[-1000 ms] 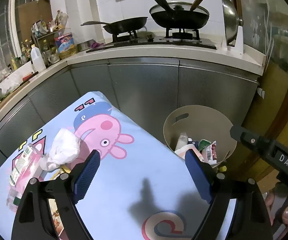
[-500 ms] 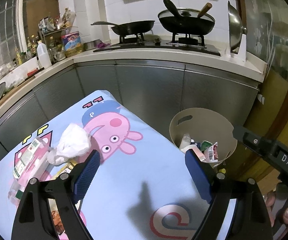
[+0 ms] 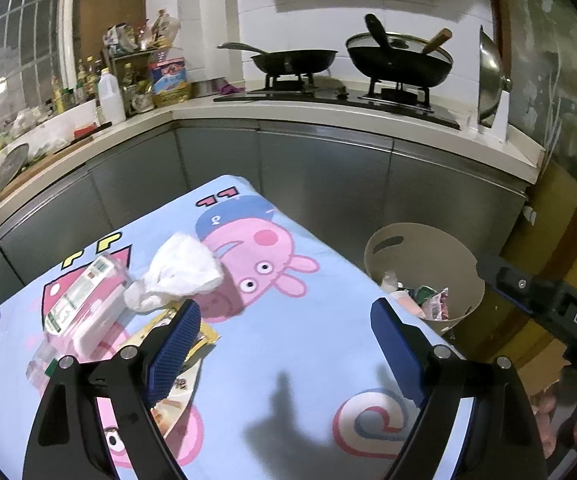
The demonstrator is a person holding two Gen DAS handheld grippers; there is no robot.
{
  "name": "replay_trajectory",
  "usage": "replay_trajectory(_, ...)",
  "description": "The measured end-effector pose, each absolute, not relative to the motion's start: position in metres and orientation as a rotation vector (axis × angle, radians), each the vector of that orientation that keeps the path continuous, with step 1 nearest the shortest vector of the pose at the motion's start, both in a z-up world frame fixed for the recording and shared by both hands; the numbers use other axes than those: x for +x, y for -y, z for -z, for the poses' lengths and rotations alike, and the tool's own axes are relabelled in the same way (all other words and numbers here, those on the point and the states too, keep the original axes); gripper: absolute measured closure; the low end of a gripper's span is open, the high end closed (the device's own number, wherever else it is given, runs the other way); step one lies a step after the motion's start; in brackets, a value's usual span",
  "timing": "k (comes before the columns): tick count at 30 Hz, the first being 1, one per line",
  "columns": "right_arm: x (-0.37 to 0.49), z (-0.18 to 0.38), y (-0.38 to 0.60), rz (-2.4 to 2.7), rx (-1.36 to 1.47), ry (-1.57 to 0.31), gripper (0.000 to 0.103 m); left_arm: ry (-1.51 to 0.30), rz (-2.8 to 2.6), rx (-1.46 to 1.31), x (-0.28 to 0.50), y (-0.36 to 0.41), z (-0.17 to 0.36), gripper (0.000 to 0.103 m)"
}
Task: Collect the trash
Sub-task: 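Move both open grippers back from the bin to the table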
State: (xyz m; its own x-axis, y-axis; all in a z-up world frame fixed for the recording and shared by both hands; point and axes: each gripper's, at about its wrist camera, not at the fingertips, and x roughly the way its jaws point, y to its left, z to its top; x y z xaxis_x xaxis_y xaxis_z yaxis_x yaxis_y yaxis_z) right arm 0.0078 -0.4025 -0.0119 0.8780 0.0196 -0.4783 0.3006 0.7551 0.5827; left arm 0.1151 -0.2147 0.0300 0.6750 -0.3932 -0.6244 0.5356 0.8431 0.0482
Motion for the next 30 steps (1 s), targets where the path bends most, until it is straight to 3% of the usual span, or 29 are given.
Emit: replay_trajectory(30, 0.04, 0.004, 0.336, 0.056, 0.612, -0.565, 0.043, -0.691, 0.419, 0.136, 0.132, 0.14, -0.015, 0.017)
